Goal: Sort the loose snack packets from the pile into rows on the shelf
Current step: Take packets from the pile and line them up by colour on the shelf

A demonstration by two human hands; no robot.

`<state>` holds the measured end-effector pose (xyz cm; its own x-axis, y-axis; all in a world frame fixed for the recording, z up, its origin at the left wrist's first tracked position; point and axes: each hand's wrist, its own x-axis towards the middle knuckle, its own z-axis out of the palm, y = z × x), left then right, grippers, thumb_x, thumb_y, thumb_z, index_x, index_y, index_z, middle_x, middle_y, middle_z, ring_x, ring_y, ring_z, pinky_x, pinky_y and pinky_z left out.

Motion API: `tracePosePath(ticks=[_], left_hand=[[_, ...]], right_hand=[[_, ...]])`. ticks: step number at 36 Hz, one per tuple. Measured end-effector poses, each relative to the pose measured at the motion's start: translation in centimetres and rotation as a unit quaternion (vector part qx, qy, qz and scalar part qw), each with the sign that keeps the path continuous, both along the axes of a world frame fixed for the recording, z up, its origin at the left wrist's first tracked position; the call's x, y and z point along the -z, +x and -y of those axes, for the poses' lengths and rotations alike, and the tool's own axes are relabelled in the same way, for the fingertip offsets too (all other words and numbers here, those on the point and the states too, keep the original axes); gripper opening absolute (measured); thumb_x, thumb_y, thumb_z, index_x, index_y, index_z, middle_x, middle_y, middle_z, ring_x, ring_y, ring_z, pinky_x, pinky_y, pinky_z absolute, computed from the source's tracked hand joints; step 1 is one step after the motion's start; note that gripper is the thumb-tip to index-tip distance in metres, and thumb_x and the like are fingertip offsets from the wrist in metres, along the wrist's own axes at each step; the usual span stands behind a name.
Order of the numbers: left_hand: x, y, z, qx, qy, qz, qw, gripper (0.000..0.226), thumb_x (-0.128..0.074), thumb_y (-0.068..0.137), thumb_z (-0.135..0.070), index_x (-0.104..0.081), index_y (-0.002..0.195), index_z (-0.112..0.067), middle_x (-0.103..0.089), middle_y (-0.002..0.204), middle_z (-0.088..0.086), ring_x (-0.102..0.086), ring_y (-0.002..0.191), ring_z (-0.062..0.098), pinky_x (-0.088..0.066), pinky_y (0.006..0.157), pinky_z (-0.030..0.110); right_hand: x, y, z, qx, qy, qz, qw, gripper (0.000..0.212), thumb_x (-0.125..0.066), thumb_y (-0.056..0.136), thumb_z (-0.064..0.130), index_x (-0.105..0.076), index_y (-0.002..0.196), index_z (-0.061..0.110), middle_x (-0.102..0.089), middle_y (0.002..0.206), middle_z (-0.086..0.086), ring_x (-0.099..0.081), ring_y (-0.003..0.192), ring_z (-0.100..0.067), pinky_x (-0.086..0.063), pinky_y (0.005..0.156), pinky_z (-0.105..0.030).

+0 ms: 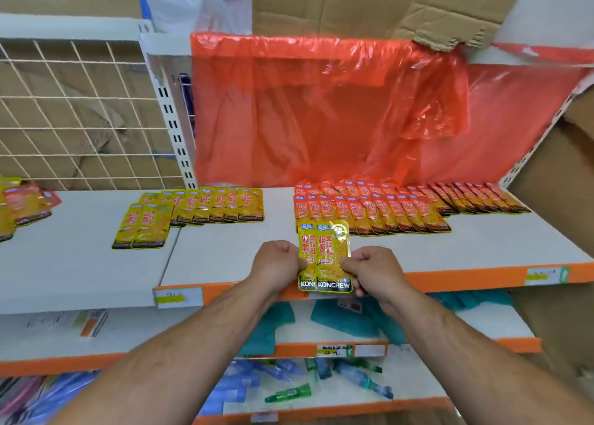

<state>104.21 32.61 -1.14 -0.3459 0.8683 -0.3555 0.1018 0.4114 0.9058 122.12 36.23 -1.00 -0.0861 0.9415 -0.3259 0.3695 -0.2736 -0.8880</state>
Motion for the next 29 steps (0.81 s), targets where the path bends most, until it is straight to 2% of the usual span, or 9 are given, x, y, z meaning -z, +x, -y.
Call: tracePosePath(ticks=[3,6,9,12,16,18,21,25,29], left_hand=[[0.2,-3.9,0.1,-0.017,0.017,-0.012,1.0,0.024,-0.065,0.084,-0.003,-0.062,0.062,-0.012,-0.066,0.062,0.006,-0.059,0.052,0.017,-0.05,0.049,0.028],[0.7,-8.6,-0.2,-0.044,0.024,-0.024,0.998,0.029,-0.063,0.087,-0.004,-0.059,0.059,-0.015,-0.056,0.045,-0.008,-0.05,0.039,0.005,-0.041,0.052,0.019],[0.9,-12.9,-0.4,-0.052,0.022,-0.042,0.998,0.031,-0.062,0.088,-0.005,-0.057,0.06,-0.017,-0.058,0.042,-0.006,-0.048,0.034,-0.001,-0.037,0.048,0.017],[1.2,-17.3,-0.5,-0.057,0.024,-0.06,0.996,0.034,-0.063,0.089,-0.008,-0.056,0.056,-0.016,-0.069,0.062,-0.001,-0.05,0.035,0.001,-0.038,0.052,0.018],[1.0,-22.3,-0.8,-0.045,0.016,-0.106,0.993,0.04,-0.062,0.089,-0.007,-0.052,0.052,-0.015,-0.058,0.042,-0.006,-0.048,0.034,-0.005,-0.033,0.039,0.014],[1.1,-24.2,-1.0,-0.047,0.009,-0.131,0.99,0.043,-0.064,0.087,-0.006,-0.049,0.048,-0.013,-0.064,0.051,0.0,-0.046,0.033,-0.004,-0.035,0.042,0.015],[1.7,-26.8,-1.2,-0.051,-0.013,-0.16,0.986,0.043,-0.066,0.086,-0.008,-0.043,0.049,-0.011,-0.054,0.042,-0.006,-0.048,0.036,-0.002,-0.035,0.044,0.018],[1.7,-28.8,-1.7,-0.045,-0.037,-0.214,0.975,0.04,-0.062,0.085,-0.012,-0.044,0.05,-0.009,-0.063,0.061,0.008,-0.064,0.067,0.025,-0.046,0.055,0.031],[1.5,-29.6,-1.9,-0.048,-0.06,-0.266,0.961,0.036,-0.058,0.086,-0.01,-0.041,0.054,-0.011,-0.049,0.059,-0.002,-0.051,0.067,0.023,-0.034,0.052,0.026]], right_hand=[[0.3,-4.3,-0.5,-0.012,-0.005,-0.004,1.0,0.023,-0.068,0.09,0.015,-0.062,0.091,-0.007,-0.049,0.058,-0.013,-0.041,0.034,-0.016,-0.038,0.043,-0.026],[0.4,-9.1,-0.9,-0.045,0.013,-0.006,0.999,0.021,-0.069,0.088,0.012,-0.058,0.076,0.0,-0.046,0.057,-0.014,-0.041,0.035,-0.018,-0.038,0.04,-0.025],[0.8,-13.7,-1.0,-0.059,0.021,0.0,0.998,0.028,-0.071,0.086,0.014,-0.051,0.067,0.012,-0.044,0.05,-0.011,-0.041,0.035,-0.019,-0.038,0.042,-0.027],[0.8,-18.1,-1.1,-0.067,0.033,-0.003,0.997,0.032,-0.071,0.087,0.011,-0.05,0.064,0.011,-0.045,0.047,-0.01,-0.042,0.035,-0.02,-0.04,0.044,-0.031],[0.9,-22.8,-1.6,-0.081,0.035,-0.004,0.996,0.045,-0.07,0.088,0.011,-0.043,0.053,0.015,-0.046,0.046,-0.011,-0.042,0.032,-0.021,-0.04,0.045,-0.031],[1.2,-24.5,-1.8,-0.088,0.021,-0.002,0.996,0.044,-0.07,0.089,0.013,-0.044,0.054,0.016,-0.047,0.044,-0.009,-0.043,0.033,-0.02,-0.041,0.046,-0.03],[1.8,-26.5,-2.0,-0.099,0.002,-0.001,0.995,0.041,-0.068,0.091,0.013,-0.045,0.057,0.015,-0.047,0.043,-0.006,-0.042,0.033,-0.018,-0.04,0.041,-0.025],[2.0,-28.0,-2.3,-0.107,-0.014,0.005,0.994,0.038,-0.068,0.091,0.012,-0.045,0.061,0.013,-0.047,0.045,-0.008,-0.041,0.031,-0.017,-0.039,0.039,-0.022],[1.8,-28.9,-3.1,-0.105,-0.028,0.006,0.994,0.035,-0.069,0.091,0.01,-0.045,0.064,0.013,-0.047,0.046,-0.009,-0.04,0.032,-0.017,-0.04,0.037,-0.022]])
